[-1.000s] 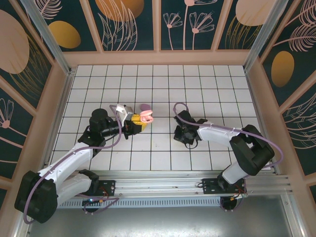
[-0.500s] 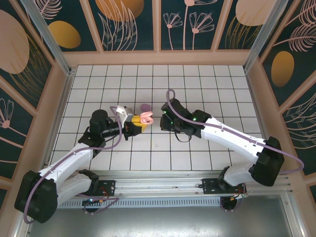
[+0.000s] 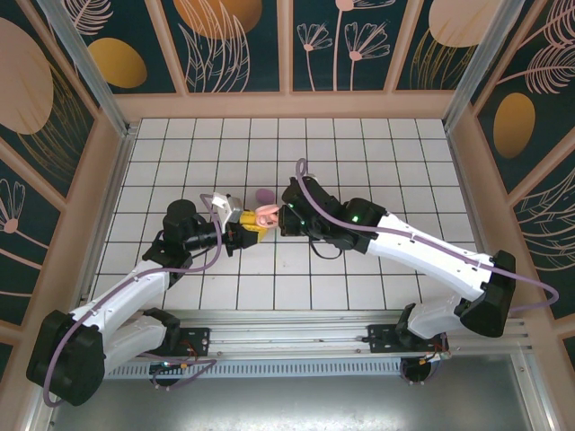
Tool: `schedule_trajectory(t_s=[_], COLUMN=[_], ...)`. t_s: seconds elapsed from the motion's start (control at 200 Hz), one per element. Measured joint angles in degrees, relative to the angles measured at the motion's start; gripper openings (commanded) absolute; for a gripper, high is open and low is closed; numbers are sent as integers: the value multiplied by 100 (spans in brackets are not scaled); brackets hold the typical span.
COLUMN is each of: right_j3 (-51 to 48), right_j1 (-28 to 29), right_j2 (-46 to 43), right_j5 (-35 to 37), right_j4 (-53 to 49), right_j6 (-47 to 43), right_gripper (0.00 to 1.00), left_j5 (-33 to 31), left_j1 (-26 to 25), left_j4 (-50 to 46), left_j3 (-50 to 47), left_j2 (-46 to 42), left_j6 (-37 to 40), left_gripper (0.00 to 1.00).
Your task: Insert wireless bluetooth earbuds into charging case
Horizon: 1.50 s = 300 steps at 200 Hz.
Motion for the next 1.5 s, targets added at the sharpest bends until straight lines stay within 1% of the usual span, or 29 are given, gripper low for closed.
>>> schedule_trajectory(t_s=[0.155, 0.34, 0.631, 0.926, 1.051, 1.131, 1.276, 1.501], right_j3=[125, 328, 372, 748, 901, 977, 1104, 1196], right_j1=[98, 146, 190, 306, 350, 356, 358, 382], right_j2=[63, 376, 614, 835, 981, 1054, 1163, 1191], right_j5=[133, 236, 382, 435, 476, 492, 501, 494], right_j4=[-44, -87, -225, -623, -776, -850, -973, -1049], right_j6=[-181, -472, -800, -1305, -1523, -1620, -1683, -1720], right_gripper=[13, 13, 13, 13, 15, 20, 25, 26], left_j5=[52, 162, 299, 356, 372, 372, 372, 404], left_j1=[0, 0, 0, 0, 0, 0, 0, 0], left_j4=[0, 0, -7, 9, -9, -22, -55, -50], left_j3=[0, 0, 0, 0, 0, 0, 0, 0], left_j2=[17, 17, 26, 26, 44, 61, 72, 81], left_j6=[0, 0, 0, -2, 0, -2, 0, 0], left_gripper=[0, 0, 0, 0, 0, 0, 0, 0])
